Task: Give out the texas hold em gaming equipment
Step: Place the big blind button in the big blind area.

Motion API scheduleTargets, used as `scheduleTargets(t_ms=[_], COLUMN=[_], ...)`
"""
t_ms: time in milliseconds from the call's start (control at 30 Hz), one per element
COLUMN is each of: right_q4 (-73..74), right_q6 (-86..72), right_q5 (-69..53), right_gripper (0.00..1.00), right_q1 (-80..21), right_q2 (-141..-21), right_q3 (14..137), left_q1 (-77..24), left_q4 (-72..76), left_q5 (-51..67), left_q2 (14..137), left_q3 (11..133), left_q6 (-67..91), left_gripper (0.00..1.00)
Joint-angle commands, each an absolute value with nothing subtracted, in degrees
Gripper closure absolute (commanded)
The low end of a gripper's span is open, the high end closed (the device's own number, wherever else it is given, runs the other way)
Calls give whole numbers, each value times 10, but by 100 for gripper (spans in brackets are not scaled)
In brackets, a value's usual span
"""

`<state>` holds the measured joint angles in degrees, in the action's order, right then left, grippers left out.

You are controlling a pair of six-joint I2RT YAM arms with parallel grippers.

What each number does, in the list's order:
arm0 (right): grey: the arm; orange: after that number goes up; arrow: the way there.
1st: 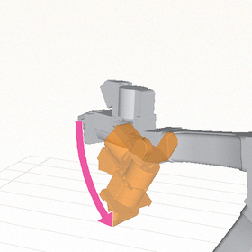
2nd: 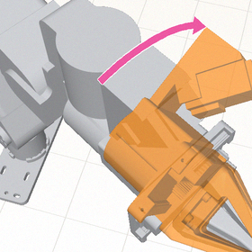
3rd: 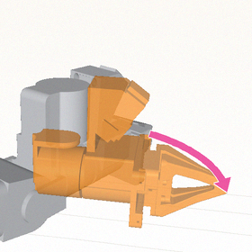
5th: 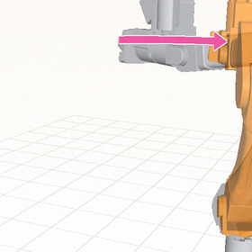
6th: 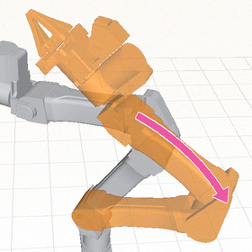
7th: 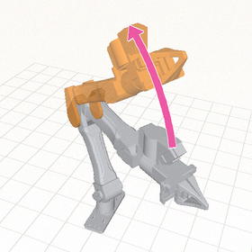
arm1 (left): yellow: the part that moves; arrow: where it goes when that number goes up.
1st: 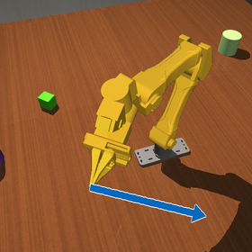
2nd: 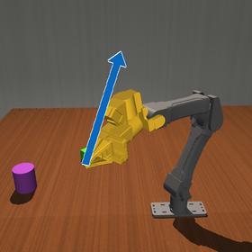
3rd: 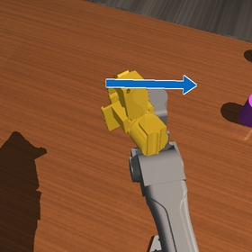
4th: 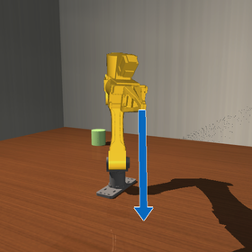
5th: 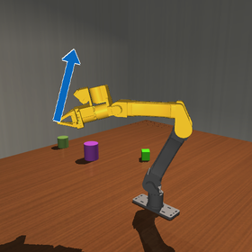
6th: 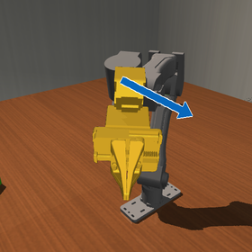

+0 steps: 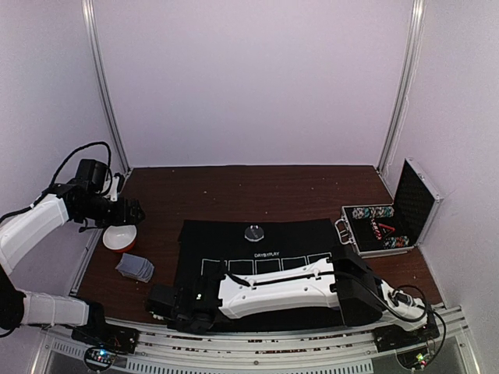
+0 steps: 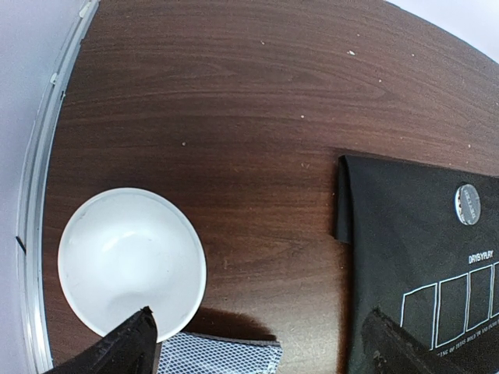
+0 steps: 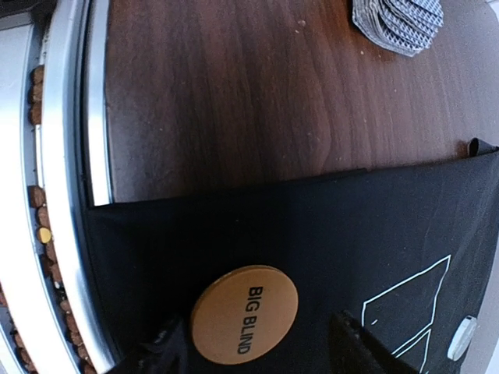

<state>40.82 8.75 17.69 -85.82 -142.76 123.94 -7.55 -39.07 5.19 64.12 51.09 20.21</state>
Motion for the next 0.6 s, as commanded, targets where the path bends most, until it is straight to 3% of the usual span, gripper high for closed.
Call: scheduleTargets(t_ms=[0,100,333,567], right_q4=[431,422,387,354], right_q6=[64,49,13,-81], right_q5=[151,156,135,139], right_gripper=[27,1,0,0], right_q1=[-863,-860,-842,-771], right_q2=[-1392,-1370,-1289,-1117], right_q3=[1246,1245,1220,1081], left_q1=[-72,-71,-71,-71], left_q4=[-374,-374,-377,-379], left_q5=[54,56,61,67], left_q2=[636,636,635,638], left_q3=[514,516,518,528], left_q6=[195,194,192,188], left_gripper=[5,5,5,5])
